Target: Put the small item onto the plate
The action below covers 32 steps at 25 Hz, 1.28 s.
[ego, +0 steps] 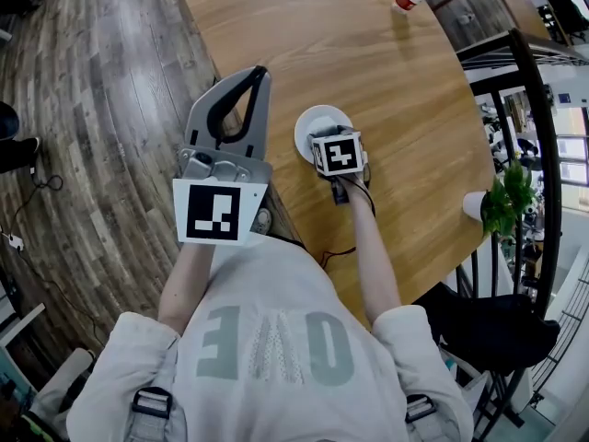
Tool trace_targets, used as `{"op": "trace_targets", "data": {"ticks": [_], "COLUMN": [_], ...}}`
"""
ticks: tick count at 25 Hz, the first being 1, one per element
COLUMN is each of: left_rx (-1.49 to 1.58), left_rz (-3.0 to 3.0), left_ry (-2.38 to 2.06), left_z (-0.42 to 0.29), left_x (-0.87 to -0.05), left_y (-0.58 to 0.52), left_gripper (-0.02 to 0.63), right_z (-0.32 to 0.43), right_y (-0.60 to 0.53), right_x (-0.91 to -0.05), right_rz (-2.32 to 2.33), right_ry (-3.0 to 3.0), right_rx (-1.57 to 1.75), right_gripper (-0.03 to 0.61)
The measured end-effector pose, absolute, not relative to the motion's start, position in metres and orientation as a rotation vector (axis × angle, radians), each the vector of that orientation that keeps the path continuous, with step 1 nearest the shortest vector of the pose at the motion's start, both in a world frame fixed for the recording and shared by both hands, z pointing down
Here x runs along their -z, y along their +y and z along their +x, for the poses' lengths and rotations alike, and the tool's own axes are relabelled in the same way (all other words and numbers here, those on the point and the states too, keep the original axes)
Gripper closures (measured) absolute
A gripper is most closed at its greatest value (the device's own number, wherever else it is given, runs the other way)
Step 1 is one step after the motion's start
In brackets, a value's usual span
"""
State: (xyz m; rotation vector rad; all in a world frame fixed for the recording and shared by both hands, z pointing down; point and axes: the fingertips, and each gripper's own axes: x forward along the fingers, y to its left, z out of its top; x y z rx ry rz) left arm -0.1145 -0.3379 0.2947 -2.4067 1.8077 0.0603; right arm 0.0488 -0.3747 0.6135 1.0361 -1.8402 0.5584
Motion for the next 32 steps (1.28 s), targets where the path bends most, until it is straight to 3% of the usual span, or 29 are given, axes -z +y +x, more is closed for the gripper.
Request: {"op": "trace_targets", "data": {"ticks": [12, 24, 25, 27, 32], "left_rx": [-0.079, -0.116, -0.118, -0.117, -0.124], "left_rz": [-2.387, -2.395, -2.396, -2.396, -2.411], "left_ry": [1.799, 1.688, 1.677, 1.659, 1.662], "left_z": [-0.114, -0.097, -0.095, -0.091, -0.086], "left_x": [-0.288, -0.268, -0.266, -0.262, -0.259], "left_y": [-0.328, -0.321, -0.321, -0.321, -0.319], "left_gripper": [0.606, 0.606, 0.606, 0.606, 0.606], "right_z": [0.036, 0.004, 0.008, 0.023, 0.05], "right_y": [-0.383, -0.372, -0.367, -0.358, -0.334], "right_x": [-0.585, -0.374, -0.356, -0.326, -0.294], "right_rz": [1.176, 1.511, 1.557, 1.684, 1.845], "right_ry": [-1.954, -2.628, -2.676, -2.72, -2.758], "right_rx": [-0.434, -0.391, -0.368, -0.32, -0.253], "right_gripper": [0.261, 0.266, 0.287, 0.532, 0.561]}}
